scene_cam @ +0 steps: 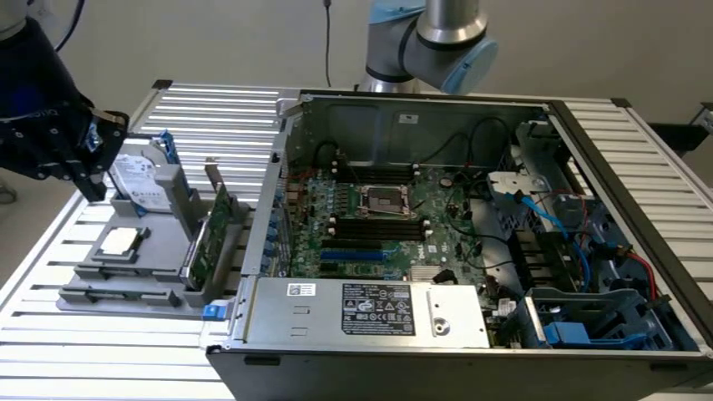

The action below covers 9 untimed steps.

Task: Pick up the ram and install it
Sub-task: 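Pick up the ram and move it above insertion slot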

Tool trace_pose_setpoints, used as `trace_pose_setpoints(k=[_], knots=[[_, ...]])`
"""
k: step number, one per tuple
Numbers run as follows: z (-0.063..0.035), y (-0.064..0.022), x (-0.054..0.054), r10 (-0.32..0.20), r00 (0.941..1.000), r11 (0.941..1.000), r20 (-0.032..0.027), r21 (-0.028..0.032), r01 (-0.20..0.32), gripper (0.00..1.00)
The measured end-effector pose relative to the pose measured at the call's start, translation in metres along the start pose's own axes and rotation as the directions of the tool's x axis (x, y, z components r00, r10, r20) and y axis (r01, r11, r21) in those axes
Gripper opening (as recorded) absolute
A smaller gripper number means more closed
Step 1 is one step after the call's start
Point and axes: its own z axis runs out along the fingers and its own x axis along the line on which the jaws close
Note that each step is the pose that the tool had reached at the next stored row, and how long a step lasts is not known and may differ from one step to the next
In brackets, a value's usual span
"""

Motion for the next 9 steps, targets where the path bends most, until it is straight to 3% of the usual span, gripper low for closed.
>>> trace_pose_setpoints(k=[5, 9], knots=[[0.0032, -0.0001, 0.0000, -0.091, 0.9959, 0.9959, -0.0043, -0.0008, 0.091, 0.11], [0.0056, -0.0003, 0.0001, -0.162, 0.9868, 0.9868, -0.0079, -0.0016, 0.162, 0.11]])
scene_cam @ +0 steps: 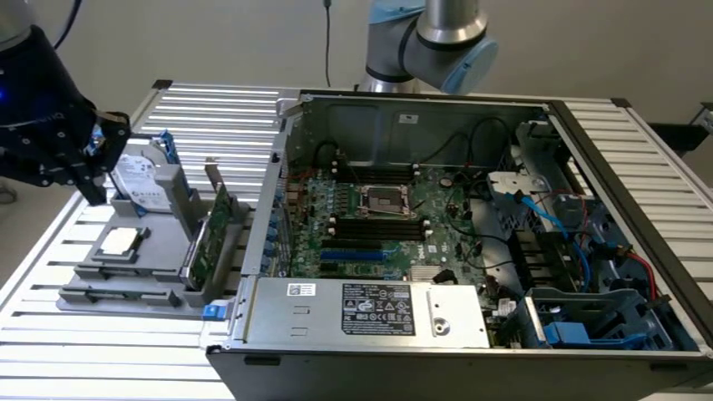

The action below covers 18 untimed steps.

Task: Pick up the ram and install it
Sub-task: 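Pick up the ram and move it above insertion slot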

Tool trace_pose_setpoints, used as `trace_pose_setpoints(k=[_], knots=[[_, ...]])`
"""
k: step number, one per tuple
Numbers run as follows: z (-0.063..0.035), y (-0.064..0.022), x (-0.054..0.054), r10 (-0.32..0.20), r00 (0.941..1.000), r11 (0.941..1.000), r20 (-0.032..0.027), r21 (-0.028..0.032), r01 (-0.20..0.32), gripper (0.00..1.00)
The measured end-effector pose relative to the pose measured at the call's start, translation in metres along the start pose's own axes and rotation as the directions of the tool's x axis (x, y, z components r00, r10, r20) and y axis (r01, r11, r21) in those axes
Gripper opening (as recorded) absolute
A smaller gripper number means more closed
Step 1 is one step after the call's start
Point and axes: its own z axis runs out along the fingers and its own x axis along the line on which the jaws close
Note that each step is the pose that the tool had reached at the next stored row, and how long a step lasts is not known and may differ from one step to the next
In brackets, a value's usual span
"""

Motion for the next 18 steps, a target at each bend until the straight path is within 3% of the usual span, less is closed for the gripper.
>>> trace_pose_setpoints(k=[5, 9, 14, 18], knots=[[0.0029, -0.0001, 0.0000, -0.091, 0.9958, 0.9958, -0.0045, -0.0007, 0.091, 0.11], [0.0052, -0.0003, 0.0000, -0.163, 0.9866, 0.9867, -0.0082, -0.0017, 0.163, 0.11], [0.0082, -0.0004, 0.0000, -0.252, 0.9676, 0.9677, -0.0128, -0.0034, 0.252, 0.11], [0.0104, -0.0005, 0.0000, -0.321, 0.9470, 0.9471, -0.0164, -0.0051, 0.321, 0.11]])
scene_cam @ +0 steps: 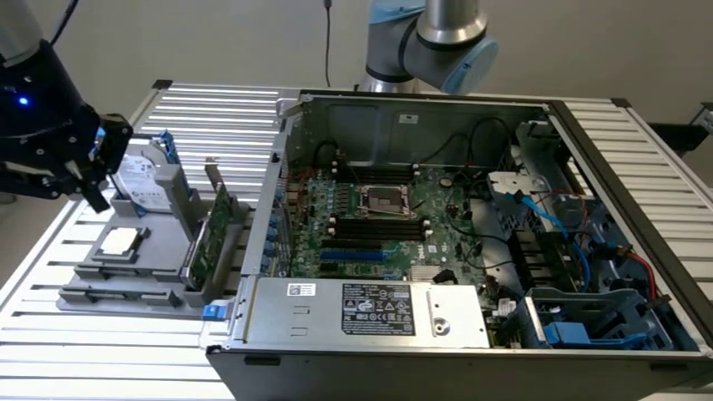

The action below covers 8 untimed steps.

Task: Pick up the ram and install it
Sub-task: 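Pick up the ram and move it above insertion slot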

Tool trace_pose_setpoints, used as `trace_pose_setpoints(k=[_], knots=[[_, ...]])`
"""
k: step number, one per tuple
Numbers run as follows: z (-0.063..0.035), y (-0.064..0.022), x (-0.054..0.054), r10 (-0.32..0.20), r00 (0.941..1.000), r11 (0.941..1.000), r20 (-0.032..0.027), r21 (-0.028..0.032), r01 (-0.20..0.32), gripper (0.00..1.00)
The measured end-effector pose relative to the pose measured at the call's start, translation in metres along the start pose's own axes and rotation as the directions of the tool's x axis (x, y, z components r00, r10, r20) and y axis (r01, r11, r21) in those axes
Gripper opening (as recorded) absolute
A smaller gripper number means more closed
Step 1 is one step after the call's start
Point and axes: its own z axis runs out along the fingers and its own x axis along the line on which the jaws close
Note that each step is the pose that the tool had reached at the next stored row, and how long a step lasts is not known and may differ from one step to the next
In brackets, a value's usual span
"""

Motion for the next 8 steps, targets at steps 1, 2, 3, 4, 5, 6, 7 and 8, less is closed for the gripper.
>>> trace_pose_setpoints(k=[1, 2, 3, 4, 5, 6, 7, 8], knots=[[0.0007, 0.0000, 0.0000, -0.020, 0.9998, 0.9998, -0.0010, -0.0002, 0.020, 0.11], [0.0012, -0.0001, 0.0000, -0.038, 0.9993, 0.9993, -0.0020, -0.0003, 0.038, 0.11], [0.0018, -0.0001, 0.0000, -0.055, 0.9985, 0.9985, -0.0030, -0.0005, 0.055, 0.11], [0.0023, -0.0001, 0.0000, -0.073, 0.9973, 0.9973, -0.0039, -0.0008, 0.073, 0.11], [0.0029, -0.0001, 0.0000, -0.092, 0.9958, 0.9958, -0.0050, -0.0010, 0.092, 0.11], [0.0034, -0.0002, 0.0000, -0.110, 0.9940, 0.9940, -0.0060, -0.0014, 0.110, 0.11], [0.0040, -0.0002, 0.0000, -0.127, 0.9919, 0.9919, -0.0069, -0.0017, 0.127, 0.11], [0.0045, -0.0002, 0.0000, -0.145, 0.9894, 0.9895, -0.0078, -0.0020, 0.145, 0.11]])
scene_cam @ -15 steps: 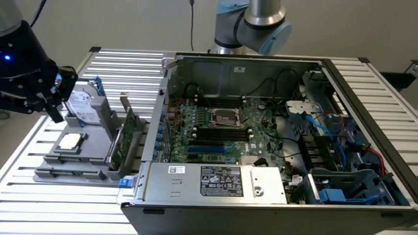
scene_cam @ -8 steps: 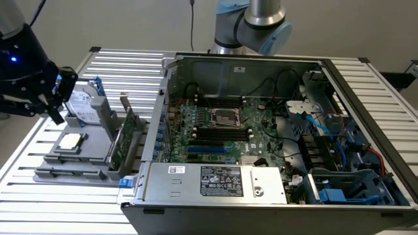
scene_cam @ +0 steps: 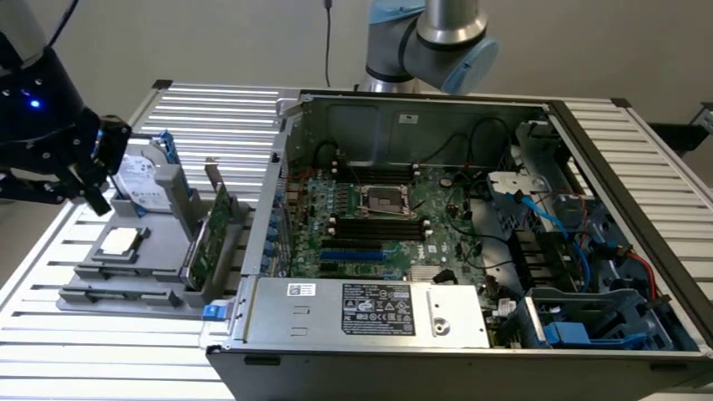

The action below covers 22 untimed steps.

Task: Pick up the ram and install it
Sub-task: 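Pick up the ram and move it above insertion slot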

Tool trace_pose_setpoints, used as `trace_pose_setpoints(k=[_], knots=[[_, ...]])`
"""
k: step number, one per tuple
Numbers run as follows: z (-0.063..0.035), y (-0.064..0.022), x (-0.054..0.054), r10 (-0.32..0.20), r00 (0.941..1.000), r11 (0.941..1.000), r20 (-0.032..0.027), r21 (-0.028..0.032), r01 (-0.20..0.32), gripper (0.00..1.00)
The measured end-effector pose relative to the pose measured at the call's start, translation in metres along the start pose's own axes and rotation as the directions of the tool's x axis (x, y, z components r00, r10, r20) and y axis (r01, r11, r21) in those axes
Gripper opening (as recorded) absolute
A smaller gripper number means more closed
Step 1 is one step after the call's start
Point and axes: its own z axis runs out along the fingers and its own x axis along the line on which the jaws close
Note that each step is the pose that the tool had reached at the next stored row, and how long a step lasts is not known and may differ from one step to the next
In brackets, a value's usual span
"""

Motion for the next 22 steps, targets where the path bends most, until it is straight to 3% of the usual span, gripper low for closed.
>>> trace_pose_setpoints(k=[6, 11, 16, 22], knots=[[0.0026, -0.0002, 0.0000, -0.109, 0.9941, 0.9941, -0.0067, -0.0014, 0.109, 0.11], [0.0043, -0.0003, 0.0000, -0.199, 0.9799, 0.9800, -0.0128, -0.0021, 0.199, 0.11], [0.0060, -0.0003, 0.0000, -0.287, 0.9576, 0.9578, -0.0190, -0.0031, 0.287, 0.11], [0.0077, -0.0004, 0.0000, -0.389, 0.9208, 0.9212, -0.0273, -0.0049, 0.389, 0.11]])
